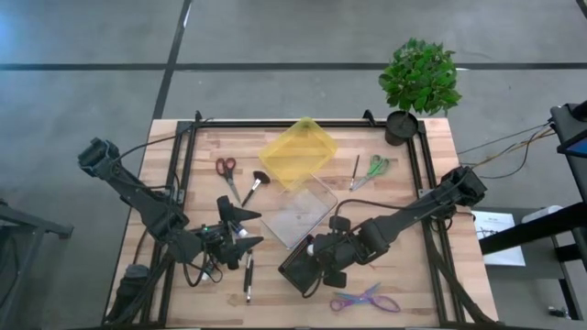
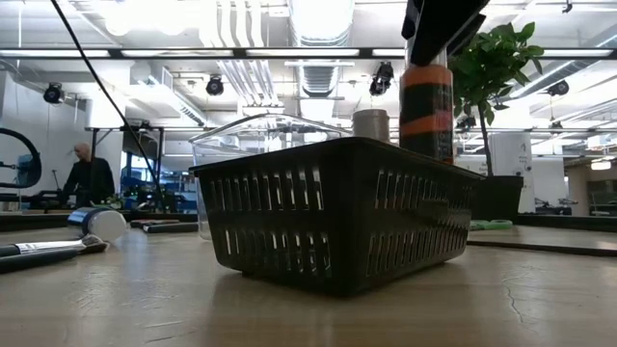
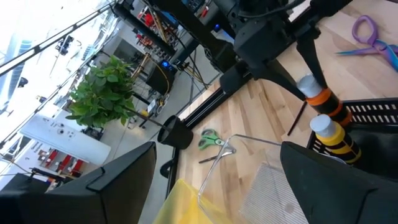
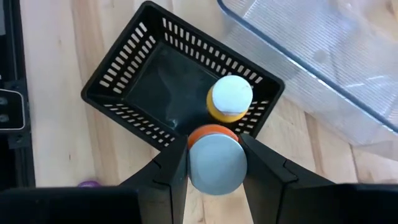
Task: Pick & Place Paint Supplies
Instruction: Put the orange paint bottle into the black bin
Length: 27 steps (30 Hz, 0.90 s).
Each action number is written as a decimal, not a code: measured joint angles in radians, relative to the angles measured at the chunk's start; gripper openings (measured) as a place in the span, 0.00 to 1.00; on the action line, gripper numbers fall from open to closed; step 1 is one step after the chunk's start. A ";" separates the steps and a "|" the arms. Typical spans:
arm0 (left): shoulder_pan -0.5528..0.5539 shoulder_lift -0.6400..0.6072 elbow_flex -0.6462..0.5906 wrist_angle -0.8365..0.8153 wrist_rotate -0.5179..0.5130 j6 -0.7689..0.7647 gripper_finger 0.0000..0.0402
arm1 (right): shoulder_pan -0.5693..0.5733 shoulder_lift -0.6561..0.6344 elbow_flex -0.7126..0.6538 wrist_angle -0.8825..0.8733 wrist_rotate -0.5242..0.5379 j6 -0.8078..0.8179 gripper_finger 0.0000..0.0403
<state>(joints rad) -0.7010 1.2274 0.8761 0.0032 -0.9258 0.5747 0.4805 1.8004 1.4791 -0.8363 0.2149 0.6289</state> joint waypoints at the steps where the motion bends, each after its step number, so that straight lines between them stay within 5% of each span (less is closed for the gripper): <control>1: 0.000 0.000 0.000 0.000 0.002 0.000 0.87 | -0.002 0.000 -0.009 0.010 -0.004 0.000 0.27; 27: 0.000 0.000 0.000 -0.001 0.004 0.000 0.87 | -0.017 0.000 -0.139 0.152 -0.064 0.014 0.27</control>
<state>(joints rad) -0.7010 1.2274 0.8761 0.0025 -0.9222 0.5747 0.4632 1.8008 1.3403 -0.6842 0.1510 0.6434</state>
